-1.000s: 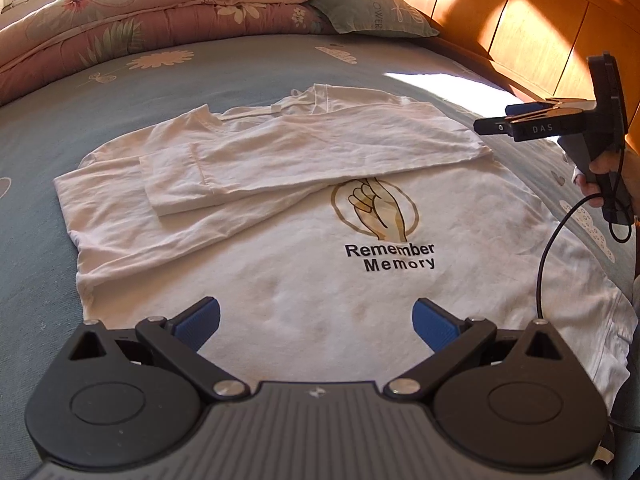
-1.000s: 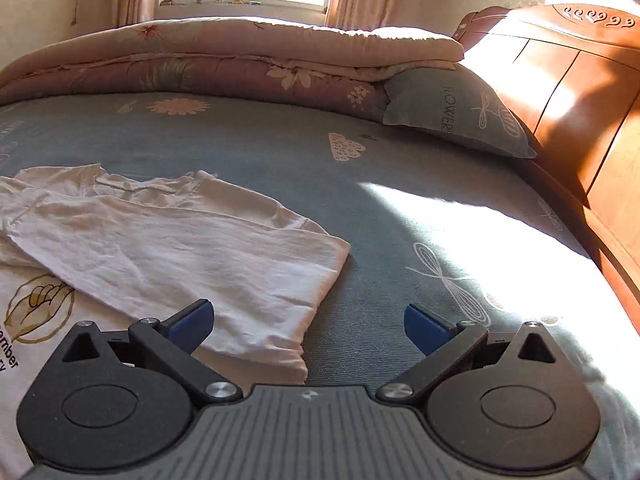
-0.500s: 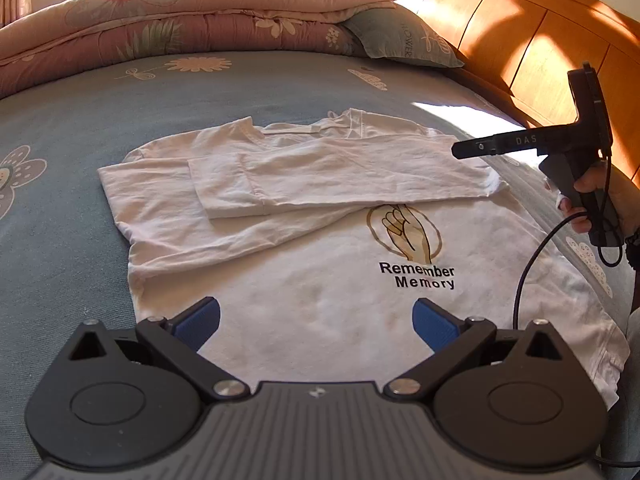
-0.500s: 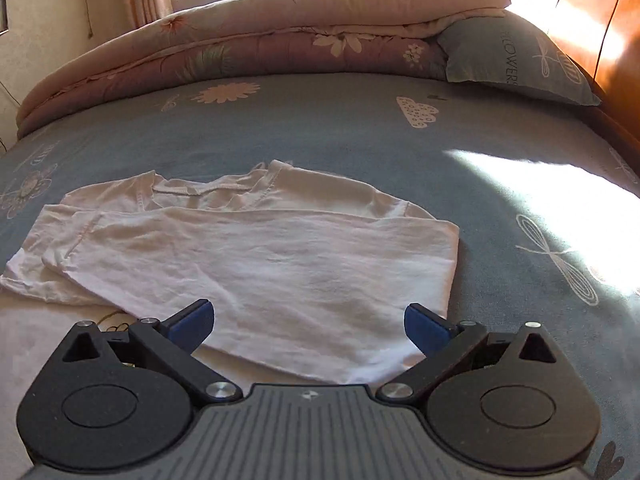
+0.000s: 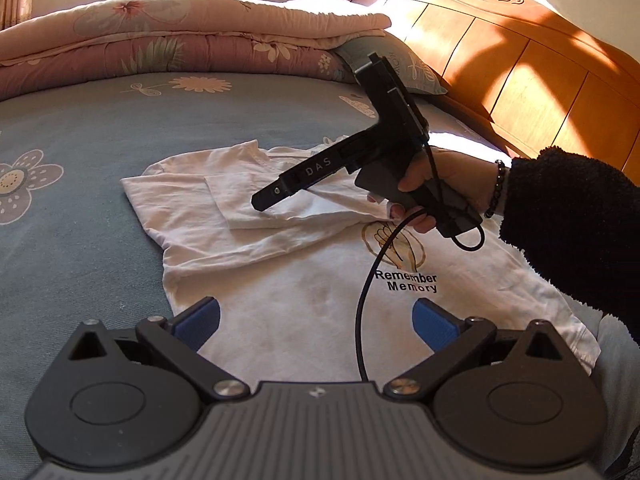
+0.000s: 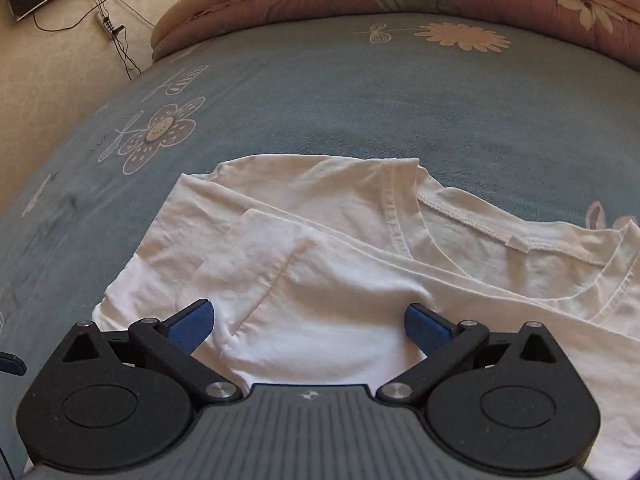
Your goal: Fold clothes
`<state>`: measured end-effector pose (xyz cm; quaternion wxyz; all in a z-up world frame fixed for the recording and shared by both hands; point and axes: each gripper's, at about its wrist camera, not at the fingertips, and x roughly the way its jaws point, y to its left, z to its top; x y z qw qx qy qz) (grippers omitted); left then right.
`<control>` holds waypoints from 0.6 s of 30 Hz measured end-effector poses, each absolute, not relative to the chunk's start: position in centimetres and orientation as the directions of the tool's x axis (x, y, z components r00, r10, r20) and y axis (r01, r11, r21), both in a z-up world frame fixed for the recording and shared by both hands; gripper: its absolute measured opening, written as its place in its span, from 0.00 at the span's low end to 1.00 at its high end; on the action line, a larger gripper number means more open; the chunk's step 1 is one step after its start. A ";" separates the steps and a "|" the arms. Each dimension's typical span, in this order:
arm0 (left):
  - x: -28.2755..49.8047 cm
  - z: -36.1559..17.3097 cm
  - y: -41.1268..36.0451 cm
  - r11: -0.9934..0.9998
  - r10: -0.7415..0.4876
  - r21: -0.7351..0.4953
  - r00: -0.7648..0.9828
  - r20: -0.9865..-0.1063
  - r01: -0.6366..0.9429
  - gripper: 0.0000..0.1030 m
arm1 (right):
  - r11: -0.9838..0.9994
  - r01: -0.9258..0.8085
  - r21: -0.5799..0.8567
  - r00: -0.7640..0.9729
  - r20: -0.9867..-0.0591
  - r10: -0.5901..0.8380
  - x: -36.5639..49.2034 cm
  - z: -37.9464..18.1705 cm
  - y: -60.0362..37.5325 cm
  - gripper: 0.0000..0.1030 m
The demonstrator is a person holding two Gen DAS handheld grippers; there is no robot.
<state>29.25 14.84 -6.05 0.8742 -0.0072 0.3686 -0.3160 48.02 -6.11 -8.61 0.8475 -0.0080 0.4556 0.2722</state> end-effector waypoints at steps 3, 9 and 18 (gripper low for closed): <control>29.1 -6.0 14.4 0.798 -0.556 -0.237 0.526 -0.643 0.554 0.99 | 0.851 -0.479 0.217 0.434 -0.784 0.444 47.7 -7.4 -6.1 1.00; 28.7 -5.9 13.4 0.789 -0.557 -0.219 0.517 -0.650 0.574 0.99 | 0.895 -0.411 0.176 0.494 -0.782 0.380 45.6 -5.8 -10.2 1.00; 28.8 -5.9 12.2 0.779 -0.558 -0.203 0.507 -0.657 0.593 0.99 | 0.935 -0.338 0.111 0.518 -0.807 0.283 42.5 -7.4 -13.4 1.00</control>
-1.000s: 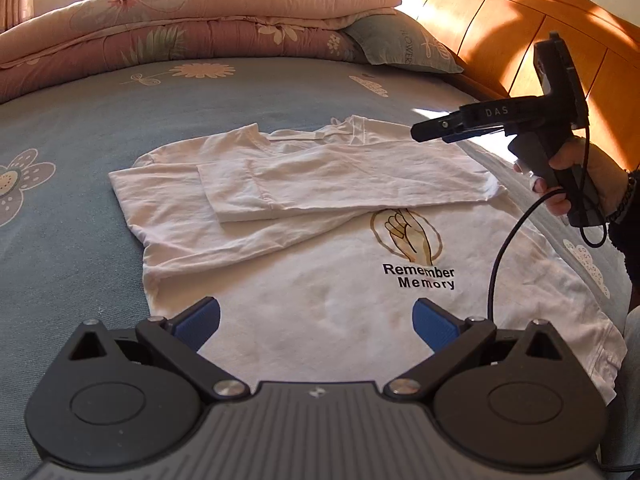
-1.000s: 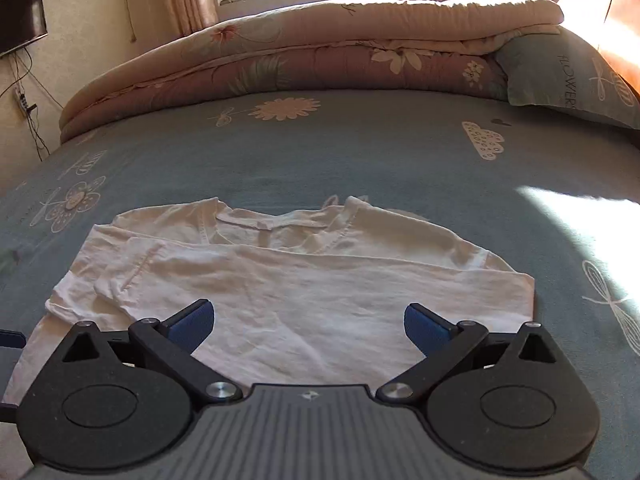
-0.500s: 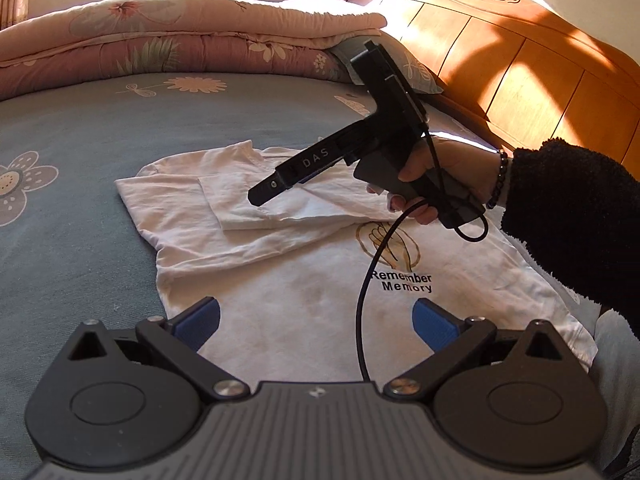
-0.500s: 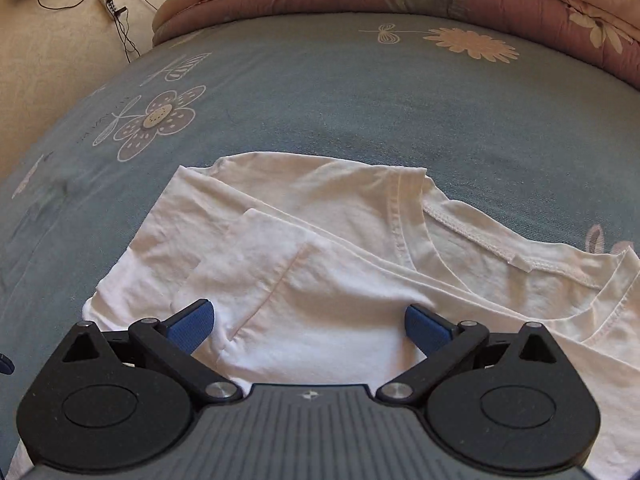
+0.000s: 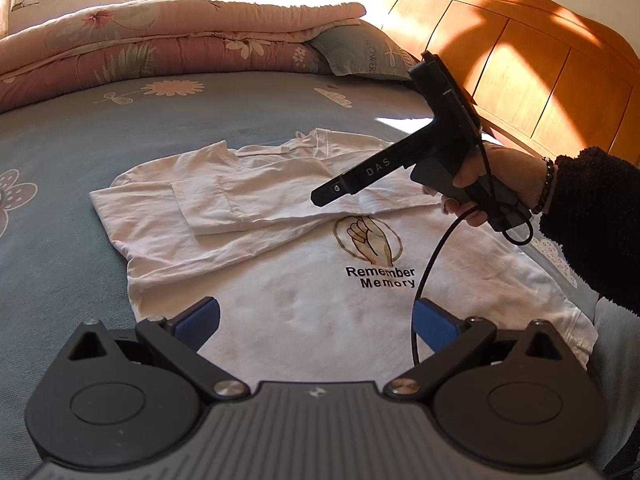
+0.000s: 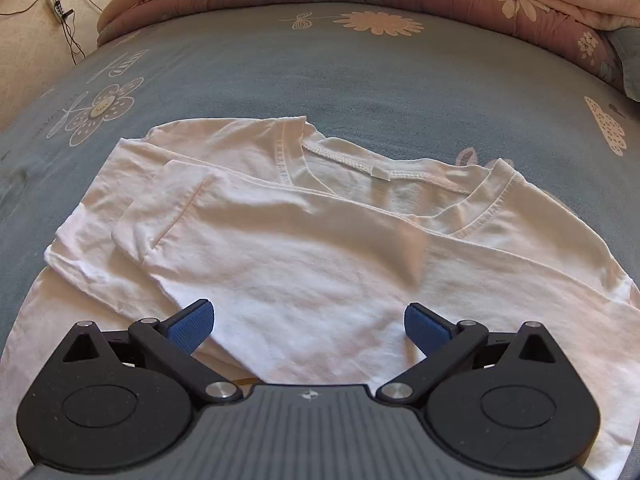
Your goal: Fold clothes
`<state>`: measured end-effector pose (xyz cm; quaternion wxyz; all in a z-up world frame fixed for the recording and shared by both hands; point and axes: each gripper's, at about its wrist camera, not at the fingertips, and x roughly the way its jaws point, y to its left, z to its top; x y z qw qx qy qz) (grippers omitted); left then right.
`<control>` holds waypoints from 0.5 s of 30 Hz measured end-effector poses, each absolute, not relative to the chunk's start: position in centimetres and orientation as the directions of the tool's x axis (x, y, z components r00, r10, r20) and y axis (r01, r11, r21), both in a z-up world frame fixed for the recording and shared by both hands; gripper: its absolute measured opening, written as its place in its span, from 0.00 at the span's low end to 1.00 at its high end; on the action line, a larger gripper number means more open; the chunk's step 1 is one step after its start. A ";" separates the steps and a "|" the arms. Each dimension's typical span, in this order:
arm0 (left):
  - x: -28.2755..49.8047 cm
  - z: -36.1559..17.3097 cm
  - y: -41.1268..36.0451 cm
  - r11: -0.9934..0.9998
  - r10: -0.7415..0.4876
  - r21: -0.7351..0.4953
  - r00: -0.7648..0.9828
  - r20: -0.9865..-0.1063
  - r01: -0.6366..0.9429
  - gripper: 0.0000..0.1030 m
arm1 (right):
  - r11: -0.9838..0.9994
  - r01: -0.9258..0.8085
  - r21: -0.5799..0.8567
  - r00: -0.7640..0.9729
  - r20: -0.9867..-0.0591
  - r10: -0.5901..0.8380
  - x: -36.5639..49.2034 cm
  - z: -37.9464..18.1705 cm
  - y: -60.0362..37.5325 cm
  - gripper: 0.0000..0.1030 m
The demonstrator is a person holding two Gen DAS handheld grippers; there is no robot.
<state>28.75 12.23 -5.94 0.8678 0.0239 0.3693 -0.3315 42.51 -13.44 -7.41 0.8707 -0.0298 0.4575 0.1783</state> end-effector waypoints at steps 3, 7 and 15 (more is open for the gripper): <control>28.8 -6.3 11.8 0.783 -0.544 -0.192 0.503 -0.672 0.591 0.99 | 0.961 -0.277 0.015 0.566 -0.806 0.176 40.1 -7.9 -15.6 1.00; 28.8 -6.6 11.3 0.783 -0.536 -0.182 0.496 -0.683 0.595 0.99 | 0.959 -0.275 0.070 0.546 -0.809 0.215 37.3 -7.8 -18.7 1.00; 29.3 -7.3 9.7 0.785 -0.522 -0.172 0.484 -0.703 0.596 0.99 | 0.985 -0.061 0.162 0.598 -0.784 0.166 33.8 -8.6 -26.7 1.00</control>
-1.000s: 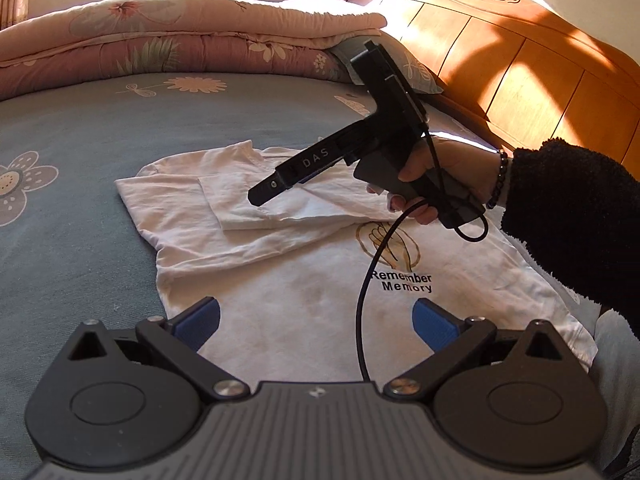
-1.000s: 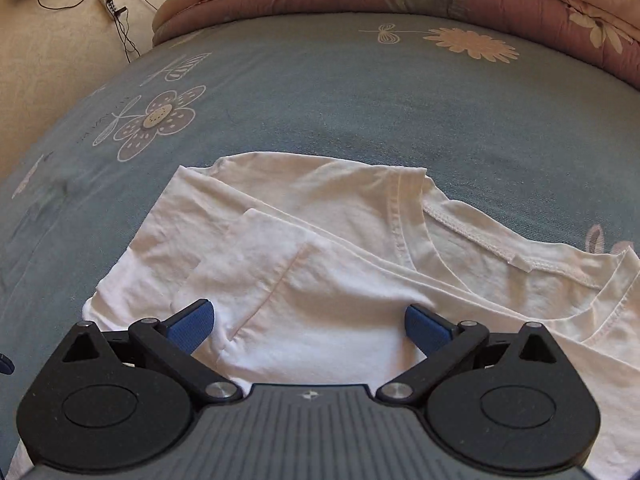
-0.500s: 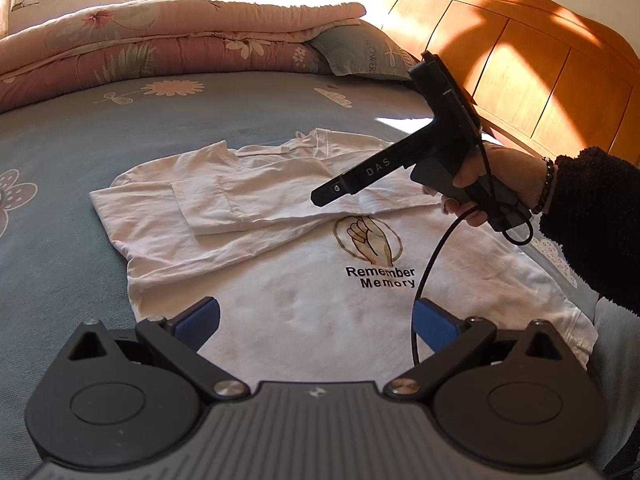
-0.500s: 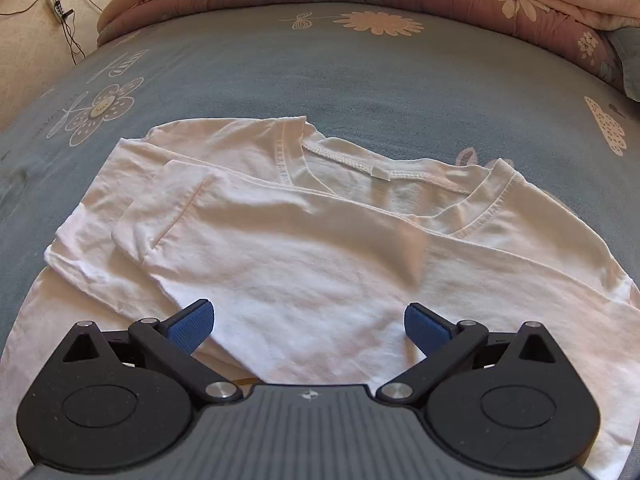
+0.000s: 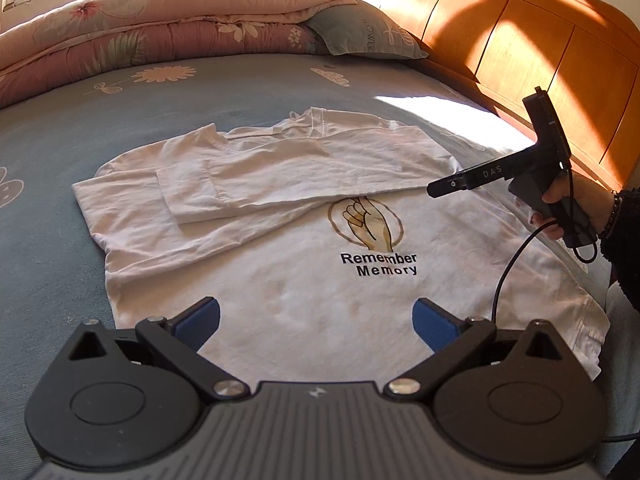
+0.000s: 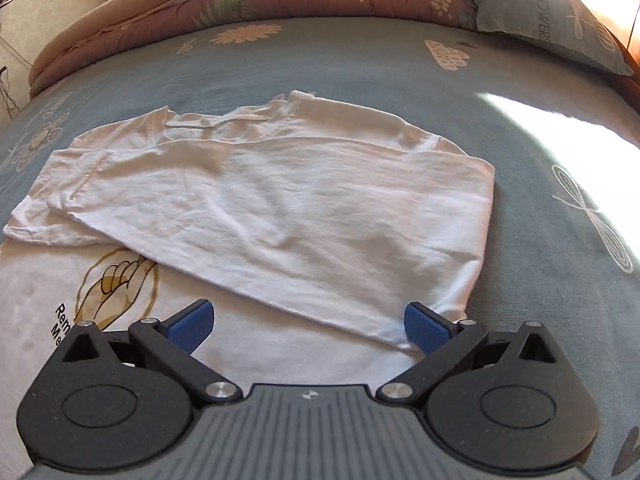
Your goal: Fold clothes
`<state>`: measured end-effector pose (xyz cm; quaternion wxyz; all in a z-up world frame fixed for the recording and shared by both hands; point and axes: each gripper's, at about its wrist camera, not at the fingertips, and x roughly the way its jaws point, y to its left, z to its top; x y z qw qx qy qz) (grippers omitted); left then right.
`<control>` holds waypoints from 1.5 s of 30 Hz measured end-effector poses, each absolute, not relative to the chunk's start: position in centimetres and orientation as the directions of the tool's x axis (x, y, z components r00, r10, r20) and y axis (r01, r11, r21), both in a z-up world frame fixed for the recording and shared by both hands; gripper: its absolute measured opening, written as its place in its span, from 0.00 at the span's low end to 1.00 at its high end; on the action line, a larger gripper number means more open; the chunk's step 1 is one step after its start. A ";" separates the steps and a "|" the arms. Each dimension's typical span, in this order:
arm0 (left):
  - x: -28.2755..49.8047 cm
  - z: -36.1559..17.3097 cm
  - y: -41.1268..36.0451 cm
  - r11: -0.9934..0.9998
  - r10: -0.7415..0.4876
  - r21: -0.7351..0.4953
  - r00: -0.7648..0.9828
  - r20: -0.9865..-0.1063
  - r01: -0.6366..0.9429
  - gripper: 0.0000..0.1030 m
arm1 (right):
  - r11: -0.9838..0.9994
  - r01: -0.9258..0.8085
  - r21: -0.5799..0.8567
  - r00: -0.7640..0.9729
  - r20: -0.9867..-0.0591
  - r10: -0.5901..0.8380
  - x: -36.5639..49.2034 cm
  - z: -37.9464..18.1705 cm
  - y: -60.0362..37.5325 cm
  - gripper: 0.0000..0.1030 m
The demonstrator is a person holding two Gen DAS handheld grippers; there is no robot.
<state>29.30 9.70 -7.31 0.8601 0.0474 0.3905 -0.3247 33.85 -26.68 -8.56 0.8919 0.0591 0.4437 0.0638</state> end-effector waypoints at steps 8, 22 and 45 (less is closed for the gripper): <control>30.6 -7.9 7.6 0.788 -0.537 -0.208 0.482 -0.692 0.579 0.99 | 0.970 -0.041 0.240 0.727 -0.658 0.194 28.5 -8.2 -29.2 1.00; 36.9 -6.4 -9.8 0.684 -0.673 -0.405 0.312 -0.671 0.606 0.99 | 0.947 -0.244 0.211 0.697 -0.640 0.322 24.3 -7.9 -26.3 1.00; 43.1 -8.2 -28.9 0.580 -0.776 -0.661 0.076 -0.626 0.476 0.99 | 0.936 -0.241 0.258 0.676 -0.647 0.353 20.0 -7.8 -30.4 1.00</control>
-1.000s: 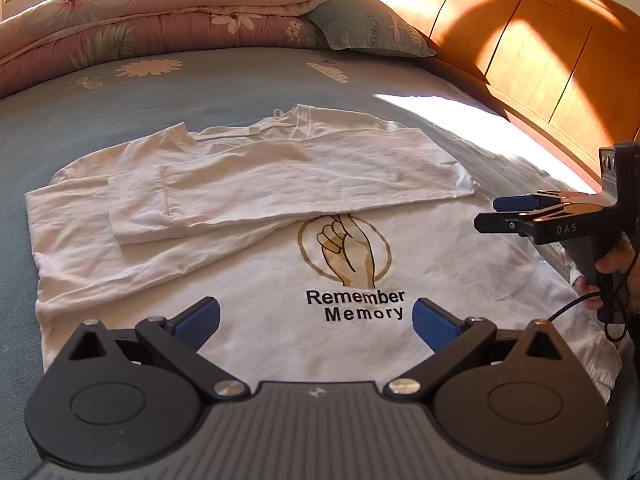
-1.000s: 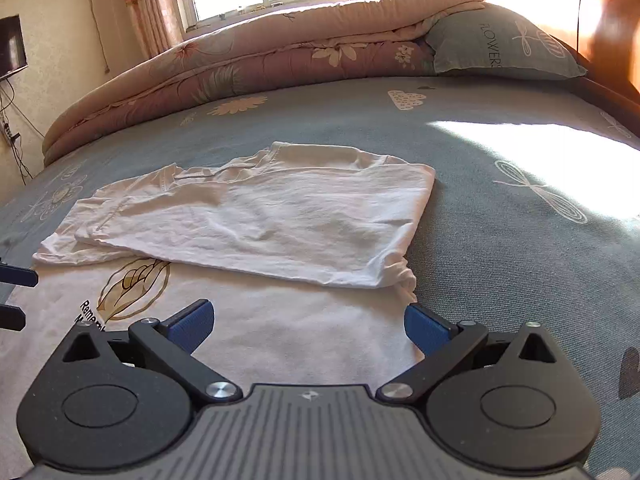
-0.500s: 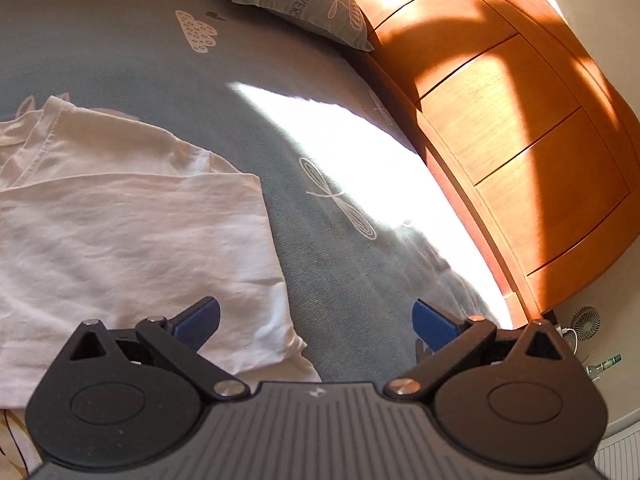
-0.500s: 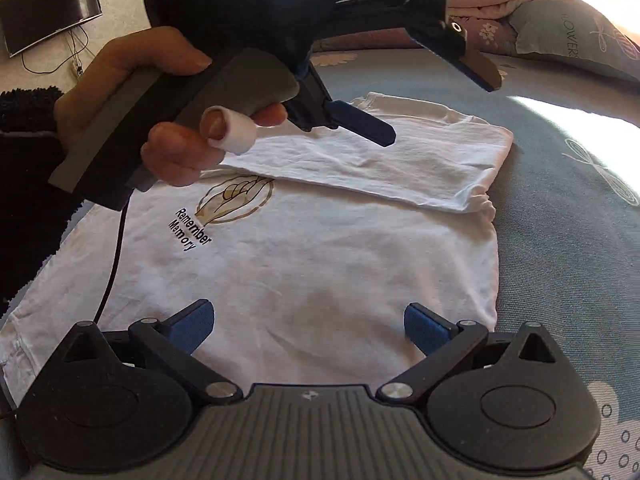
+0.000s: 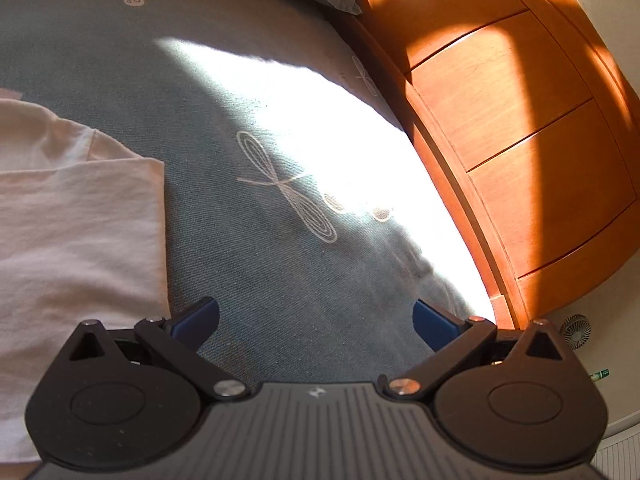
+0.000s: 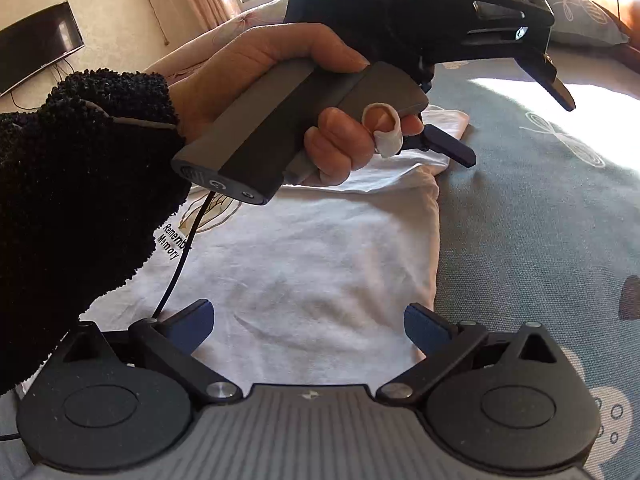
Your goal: Fold clothes
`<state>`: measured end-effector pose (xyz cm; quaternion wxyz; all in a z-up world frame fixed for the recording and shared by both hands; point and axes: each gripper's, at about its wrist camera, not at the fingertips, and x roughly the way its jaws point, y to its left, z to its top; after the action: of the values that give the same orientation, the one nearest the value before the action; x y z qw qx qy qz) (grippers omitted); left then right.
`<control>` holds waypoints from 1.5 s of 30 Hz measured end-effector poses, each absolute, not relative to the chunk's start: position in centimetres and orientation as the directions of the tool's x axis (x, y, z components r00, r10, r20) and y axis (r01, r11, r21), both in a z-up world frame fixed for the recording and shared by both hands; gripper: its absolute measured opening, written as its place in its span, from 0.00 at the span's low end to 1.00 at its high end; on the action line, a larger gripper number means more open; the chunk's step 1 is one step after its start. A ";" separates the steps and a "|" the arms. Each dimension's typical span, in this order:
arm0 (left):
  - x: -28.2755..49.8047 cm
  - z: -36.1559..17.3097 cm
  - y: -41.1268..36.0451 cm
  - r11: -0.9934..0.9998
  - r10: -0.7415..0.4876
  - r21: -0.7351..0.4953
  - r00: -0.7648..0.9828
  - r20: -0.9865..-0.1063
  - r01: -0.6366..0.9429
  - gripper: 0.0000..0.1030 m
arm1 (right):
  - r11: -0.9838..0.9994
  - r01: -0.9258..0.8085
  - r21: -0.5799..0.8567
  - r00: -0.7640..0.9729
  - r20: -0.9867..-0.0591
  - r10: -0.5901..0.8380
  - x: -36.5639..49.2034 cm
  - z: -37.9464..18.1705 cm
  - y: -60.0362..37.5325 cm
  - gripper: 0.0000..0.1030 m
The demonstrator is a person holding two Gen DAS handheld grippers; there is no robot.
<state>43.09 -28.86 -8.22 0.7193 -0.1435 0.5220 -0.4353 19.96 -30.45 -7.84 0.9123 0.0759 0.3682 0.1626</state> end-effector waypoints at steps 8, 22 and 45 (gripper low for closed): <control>37.9 -5.2 -18.0 0.707 -0.640 -0.408 0.278 -0.716 0.578 0.99 | 0.998 -0.057 0.025 0.791 -0.608 0.061 20.9 -6.8 -33.8 1.00; 31.0 -7.5 -1.4 0.873 -0.460 -0.287 0.467 -0.755 0.395 0.99 | 0.995 0.067 0.079 0.781 -0.625 -0.003 30.0 -7.2 -31.8 1.00; 31.9 -7.0 4.5 0.909 -0.410 -0.267 0.559 -0.721 0.321 0.99 | 0.918 0.030 0.394 0.674 -0.686 0.273 42.1 -8.7 -35.1 1.00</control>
<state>31.90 4.51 -7.00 0.8812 -0.0525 0.4215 -0.2073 42.10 -35.07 -8.69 0.8950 0.1902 0.3978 0.0679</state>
